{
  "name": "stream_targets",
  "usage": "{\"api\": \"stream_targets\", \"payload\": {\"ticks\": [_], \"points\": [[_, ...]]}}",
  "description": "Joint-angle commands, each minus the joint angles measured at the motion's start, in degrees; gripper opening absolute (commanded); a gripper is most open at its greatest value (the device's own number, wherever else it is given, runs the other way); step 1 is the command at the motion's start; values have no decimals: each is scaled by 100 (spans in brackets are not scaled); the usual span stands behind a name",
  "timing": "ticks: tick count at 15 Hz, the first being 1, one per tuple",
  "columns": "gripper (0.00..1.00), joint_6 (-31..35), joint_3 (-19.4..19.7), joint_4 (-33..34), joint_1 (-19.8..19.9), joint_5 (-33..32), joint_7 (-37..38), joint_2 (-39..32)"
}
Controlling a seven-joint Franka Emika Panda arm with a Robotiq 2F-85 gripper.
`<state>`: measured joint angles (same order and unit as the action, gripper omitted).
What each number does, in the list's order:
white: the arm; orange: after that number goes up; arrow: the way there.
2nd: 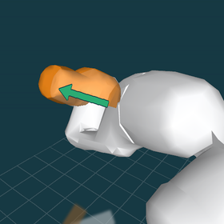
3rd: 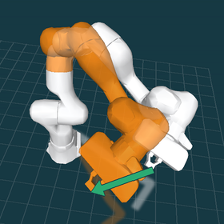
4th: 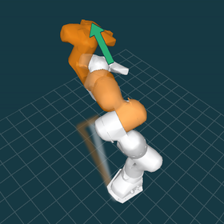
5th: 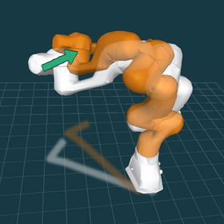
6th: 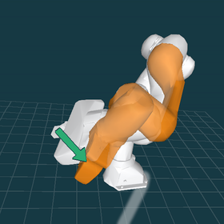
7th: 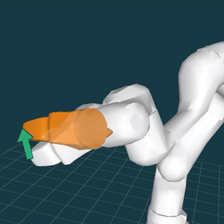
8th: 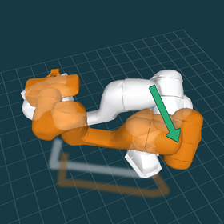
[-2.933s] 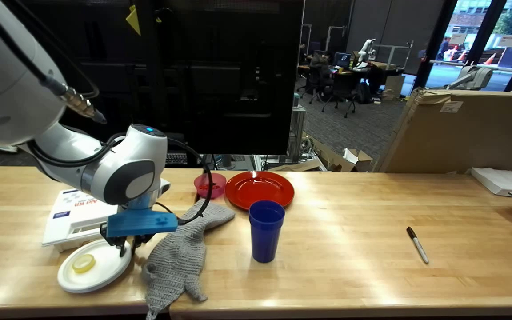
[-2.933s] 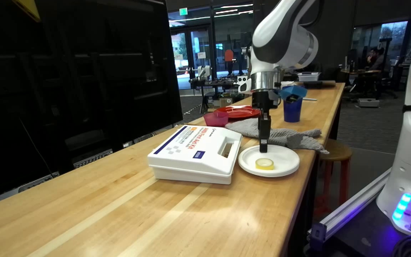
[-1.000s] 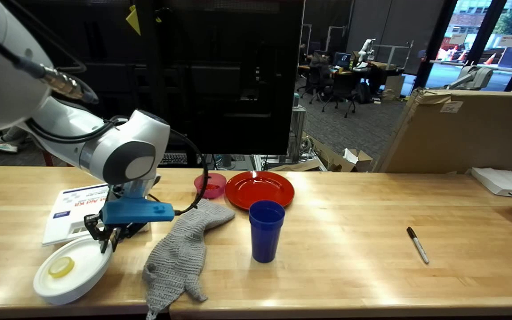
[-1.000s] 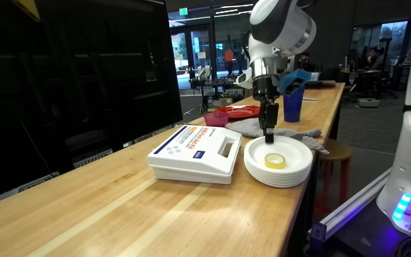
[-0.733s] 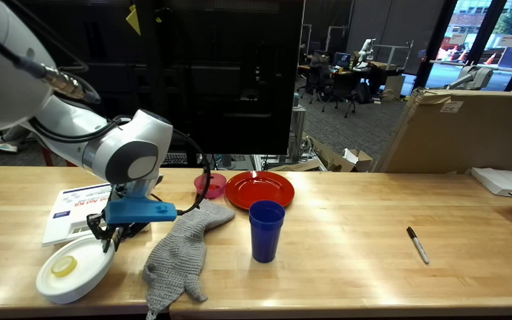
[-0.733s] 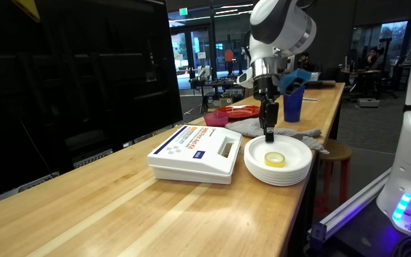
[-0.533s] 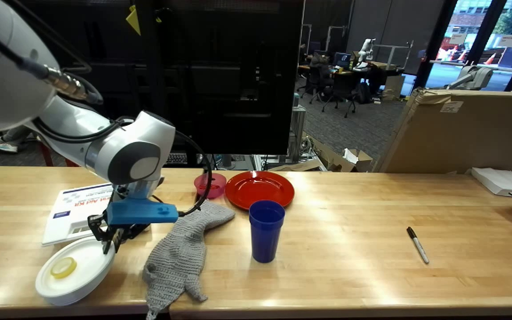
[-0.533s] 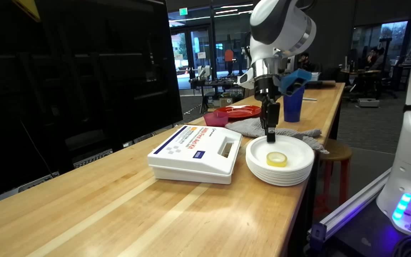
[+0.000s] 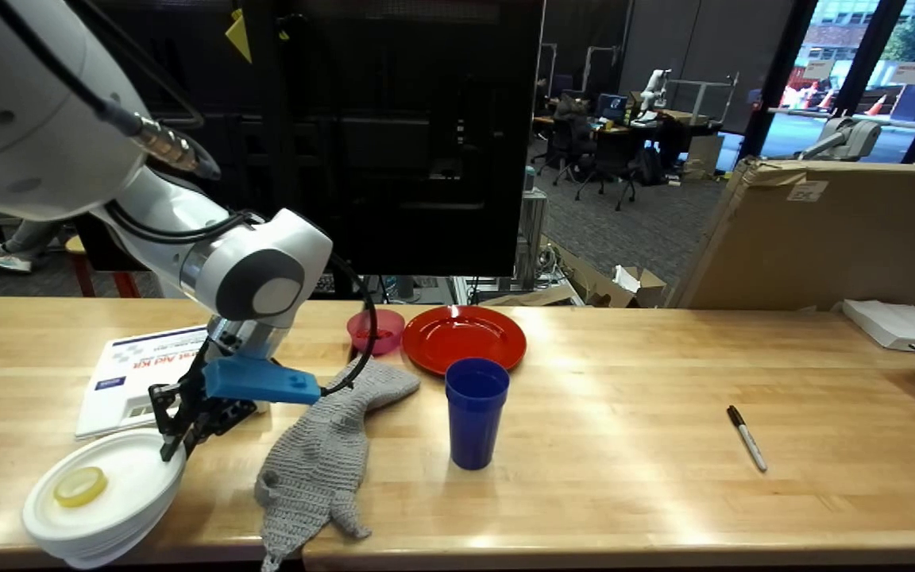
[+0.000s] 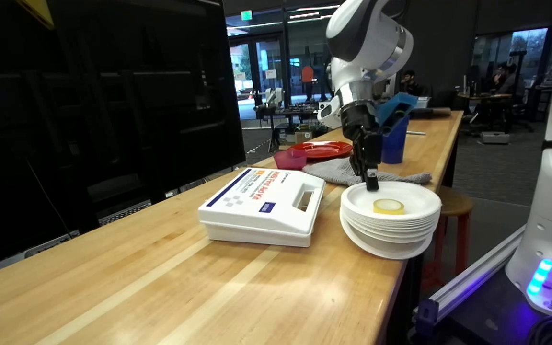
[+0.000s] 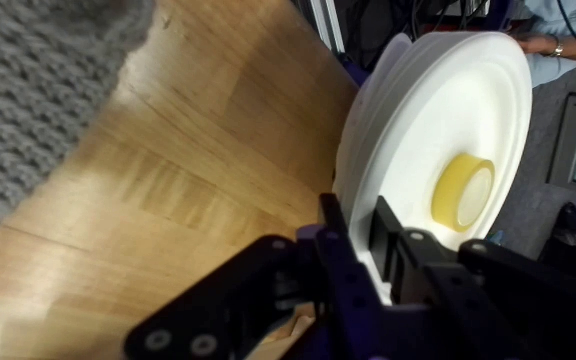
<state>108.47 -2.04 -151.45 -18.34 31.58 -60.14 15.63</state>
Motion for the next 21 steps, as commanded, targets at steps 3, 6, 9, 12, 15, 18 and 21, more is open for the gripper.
{"api": "stream_targets", "payload": {"ticks": [3,6,9,12,15,18,21], "points": [[4,-382,-124,361,253,51,-144,-234],[4,-214,-193,353,318,36,-104,-275],[4,182,-319,279,383,-150,145,-255],[4,619,-418,250,404,-362,327,-297],[4,936,-461,215,389,-460,428,-366],[4,1156,-486,162,378,-494,484,-410],[43,1311,-512,109,364,-533,543,-478]]}}
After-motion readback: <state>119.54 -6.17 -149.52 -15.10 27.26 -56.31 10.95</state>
